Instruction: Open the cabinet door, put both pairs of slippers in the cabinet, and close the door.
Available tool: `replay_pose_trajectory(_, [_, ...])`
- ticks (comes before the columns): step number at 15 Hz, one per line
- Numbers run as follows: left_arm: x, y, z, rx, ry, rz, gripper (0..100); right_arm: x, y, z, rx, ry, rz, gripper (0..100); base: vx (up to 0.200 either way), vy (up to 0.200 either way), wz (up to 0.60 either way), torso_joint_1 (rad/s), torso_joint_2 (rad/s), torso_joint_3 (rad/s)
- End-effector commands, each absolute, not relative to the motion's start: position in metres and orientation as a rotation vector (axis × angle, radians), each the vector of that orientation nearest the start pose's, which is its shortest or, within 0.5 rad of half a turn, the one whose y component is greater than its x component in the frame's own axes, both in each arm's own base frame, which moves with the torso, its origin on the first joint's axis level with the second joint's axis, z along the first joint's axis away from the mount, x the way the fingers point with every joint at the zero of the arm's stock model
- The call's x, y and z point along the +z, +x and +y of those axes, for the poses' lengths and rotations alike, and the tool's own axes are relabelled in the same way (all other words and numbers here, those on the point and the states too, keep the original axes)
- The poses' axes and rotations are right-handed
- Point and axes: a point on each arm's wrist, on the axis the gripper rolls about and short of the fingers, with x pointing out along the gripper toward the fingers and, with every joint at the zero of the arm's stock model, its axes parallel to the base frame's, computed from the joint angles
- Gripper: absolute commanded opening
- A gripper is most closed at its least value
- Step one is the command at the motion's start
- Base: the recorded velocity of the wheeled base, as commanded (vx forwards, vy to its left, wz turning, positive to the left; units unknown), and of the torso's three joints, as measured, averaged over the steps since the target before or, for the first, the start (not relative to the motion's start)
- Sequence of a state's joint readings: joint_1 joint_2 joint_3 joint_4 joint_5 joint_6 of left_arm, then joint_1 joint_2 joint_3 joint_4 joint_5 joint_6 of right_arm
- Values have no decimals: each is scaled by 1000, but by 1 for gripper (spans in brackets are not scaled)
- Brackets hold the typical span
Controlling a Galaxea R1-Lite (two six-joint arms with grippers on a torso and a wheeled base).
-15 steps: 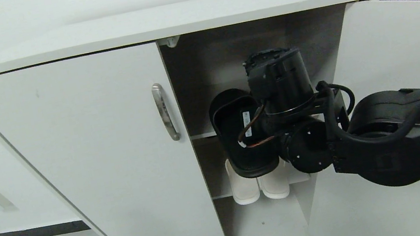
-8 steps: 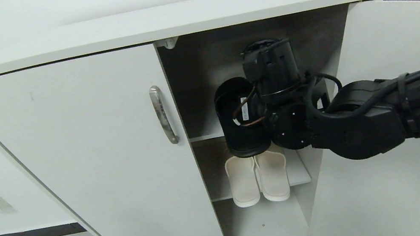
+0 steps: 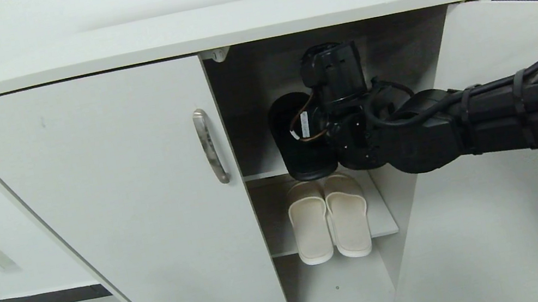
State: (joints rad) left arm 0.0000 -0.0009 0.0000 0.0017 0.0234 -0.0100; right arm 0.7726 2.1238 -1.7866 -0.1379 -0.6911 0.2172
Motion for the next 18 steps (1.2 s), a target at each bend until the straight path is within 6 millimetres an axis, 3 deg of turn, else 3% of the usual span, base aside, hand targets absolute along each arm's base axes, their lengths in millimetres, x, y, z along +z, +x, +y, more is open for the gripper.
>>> replay_pose_trajectory(1, [75, -23, 1, 26, -12, 1, 0, 248, 332, 301, 71, 88, 155, 0, 0, 0, 0, 0, 0, 0])
replay_pose_trajectory(7, [75, -23, 1, 26, -14, 1, 0, 244, 350, 305, 52, 133, 134, 0, 0, 0, 0, 0, 0, 0])
replay_pose_trajectory(15, [75, -23, 1, 26, -15, 1, 0, 238, 356, 309, 49, 126, 143, 0, 0, 0, 0, 0, 0, 0])
replay_pose_trajectory(16, [75, -23, 1, 28, -15, 1, 0, 237, 356, 310, 48, 124, 145, 100, 0, 0, 0, 0, 0, 0])
replay_pose_trajectory(18, [75, -23, 1, 28, -15, 1, 0, 235, 357, 310, 46, 121, 149, 100, 0, 0, 0, 0, 0, 0])
